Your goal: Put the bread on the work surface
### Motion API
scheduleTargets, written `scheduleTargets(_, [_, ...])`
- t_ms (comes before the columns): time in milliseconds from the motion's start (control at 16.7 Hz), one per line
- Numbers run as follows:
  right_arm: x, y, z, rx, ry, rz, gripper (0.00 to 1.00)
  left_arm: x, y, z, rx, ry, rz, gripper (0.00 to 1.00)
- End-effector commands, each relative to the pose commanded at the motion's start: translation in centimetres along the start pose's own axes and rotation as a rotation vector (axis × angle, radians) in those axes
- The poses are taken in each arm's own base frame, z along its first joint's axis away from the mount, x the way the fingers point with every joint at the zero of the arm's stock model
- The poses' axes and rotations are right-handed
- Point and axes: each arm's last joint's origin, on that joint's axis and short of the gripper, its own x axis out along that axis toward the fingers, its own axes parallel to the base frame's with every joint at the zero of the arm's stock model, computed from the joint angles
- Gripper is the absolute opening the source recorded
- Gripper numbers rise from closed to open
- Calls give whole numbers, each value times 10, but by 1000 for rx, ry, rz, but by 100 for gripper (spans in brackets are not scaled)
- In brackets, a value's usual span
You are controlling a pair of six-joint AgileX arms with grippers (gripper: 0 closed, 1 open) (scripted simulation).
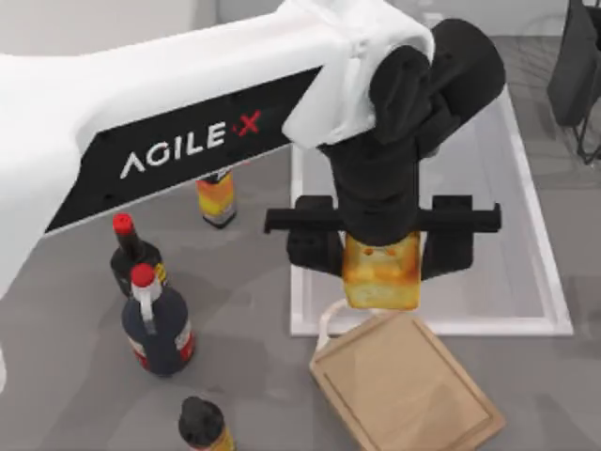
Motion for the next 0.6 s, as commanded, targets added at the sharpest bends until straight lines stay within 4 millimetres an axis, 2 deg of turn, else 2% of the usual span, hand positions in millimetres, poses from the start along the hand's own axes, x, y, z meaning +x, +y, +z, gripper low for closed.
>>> scheduleTargets(120, [0, 0, 0, 0, 0, 0, 100, 24, -18, -12, -59, 48, 53, 0])
scheduleTargets(300, [0, 0, 0, 0, 0, 0, 100, 48, -30, -24, -108, 83, 122, 0])
scheduleTargets(420, [0, 0, 0, 0, 0, 0, 100, 54, -33, -26, -113, 92, 143, 0])
scheduleTargets(600, [0, 0, 0, 0, 0, 0, 100, 54, -33, -26, -113, 92, 143, 0])
